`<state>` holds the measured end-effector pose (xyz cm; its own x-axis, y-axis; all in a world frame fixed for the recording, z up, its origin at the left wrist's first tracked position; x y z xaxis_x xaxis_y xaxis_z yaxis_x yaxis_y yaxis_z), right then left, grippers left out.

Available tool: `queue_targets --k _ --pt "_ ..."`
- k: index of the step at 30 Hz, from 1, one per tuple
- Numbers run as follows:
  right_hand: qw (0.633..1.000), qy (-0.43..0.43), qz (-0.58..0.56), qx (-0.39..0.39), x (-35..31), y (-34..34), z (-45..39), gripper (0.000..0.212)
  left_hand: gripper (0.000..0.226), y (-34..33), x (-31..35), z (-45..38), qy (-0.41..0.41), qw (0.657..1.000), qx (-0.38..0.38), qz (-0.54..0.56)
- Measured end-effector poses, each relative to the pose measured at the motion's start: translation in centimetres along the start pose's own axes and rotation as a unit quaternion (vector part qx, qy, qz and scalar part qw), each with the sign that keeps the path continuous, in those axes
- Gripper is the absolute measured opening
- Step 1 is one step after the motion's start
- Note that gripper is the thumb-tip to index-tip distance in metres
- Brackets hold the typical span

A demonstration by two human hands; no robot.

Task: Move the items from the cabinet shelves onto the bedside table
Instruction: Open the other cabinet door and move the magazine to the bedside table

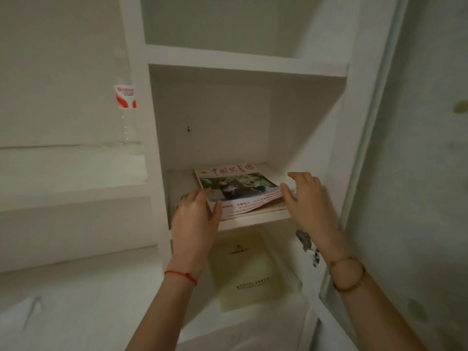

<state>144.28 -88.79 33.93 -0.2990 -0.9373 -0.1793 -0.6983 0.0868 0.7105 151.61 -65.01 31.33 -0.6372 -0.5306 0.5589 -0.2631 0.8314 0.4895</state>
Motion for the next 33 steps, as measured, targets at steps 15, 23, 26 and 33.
queue_targets --k 15,23,26,33 --pt "0.991 0.010 -0.008 -0.136 2.4 -4.3 0.1 0.042 0.025 -1.5 -1.1 0.8 0.124 0.991 -0.044 0.016" --pt "0.994 -0.017 -0.071 -0.082 2.4 -0.1 4.8 0.037 0.036 2.2 1.6 4.9 0.107 0.994 -0.005 0.022" --pt "0.973 -0.062 -0.195 -0.103 3.0 0.1 7.0 0.036 0.038 3.2 1.6 7.0 0.107 0.994 0.016 0.030" --pt "0.869 -0.180 -0.435 -0.150 4.7 -4.7 12.9 0.039 0.048 2.0 -1.3 11.4 0.156 0.973 -0.011 0.167"
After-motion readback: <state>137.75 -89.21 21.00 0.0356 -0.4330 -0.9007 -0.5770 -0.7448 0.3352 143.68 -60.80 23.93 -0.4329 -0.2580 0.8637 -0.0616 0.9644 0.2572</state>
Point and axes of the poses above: each hand's wrist, its own z-axis away from the middle knuckle, its own y-axis out of the back of the hand, x = y × z, the point moved 10 cm from there along -z, towards the middle knuckle, and after that the axes turned 7 degrees about z, right-handed, at the moved point
